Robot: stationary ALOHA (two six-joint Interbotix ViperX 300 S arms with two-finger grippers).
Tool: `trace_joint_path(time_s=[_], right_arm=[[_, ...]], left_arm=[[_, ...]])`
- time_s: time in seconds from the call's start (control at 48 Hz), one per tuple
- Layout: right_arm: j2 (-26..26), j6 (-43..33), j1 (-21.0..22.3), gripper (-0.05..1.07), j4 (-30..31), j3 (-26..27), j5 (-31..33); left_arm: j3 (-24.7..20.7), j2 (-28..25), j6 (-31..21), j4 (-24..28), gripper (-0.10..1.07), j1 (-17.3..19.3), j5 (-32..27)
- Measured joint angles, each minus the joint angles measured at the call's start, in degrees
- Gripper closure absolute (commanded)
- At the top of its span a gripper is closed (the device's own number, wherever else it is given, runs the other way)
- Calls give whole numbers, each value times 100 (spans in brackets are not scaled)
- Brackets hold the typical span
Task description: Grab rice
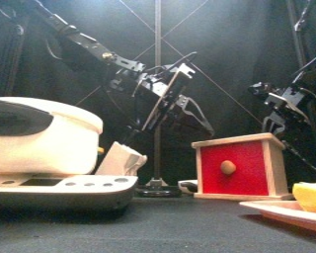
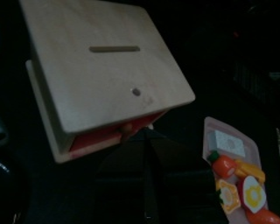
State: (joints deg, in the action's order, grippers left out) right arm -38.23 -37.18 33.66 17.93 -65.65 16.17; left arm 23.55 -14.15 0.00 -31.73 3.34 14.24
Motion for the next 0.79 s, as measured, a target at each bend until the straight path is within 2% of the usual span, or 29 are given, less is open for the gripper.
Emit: trace_joint_path(time_s=[0.125, 0.292, 0.5, 0.646, 0.792], right_arm=[[-62, 0, -18, 62, -88, 9, 88], [-343, -18, -105, 62, -483, 132, 606], [-967, -18, -237, 62, -853, 431, 1890], [-1239, -18, -686, 61, -1371, 571, 2619], [-1371, -237, -1274, 61, -1837, 589, 2839]], left_arm=[[272, 272, 0, 0, 59, -9, 0], [747, 712, 18, 62, 59, -97, 35], [1424, 1195, 0, 97, 59, -299, 290], [1775, 1512, 0, 123, 59, -536, 606], [2039, 1819, -9, 158, 59, -668, 747]])
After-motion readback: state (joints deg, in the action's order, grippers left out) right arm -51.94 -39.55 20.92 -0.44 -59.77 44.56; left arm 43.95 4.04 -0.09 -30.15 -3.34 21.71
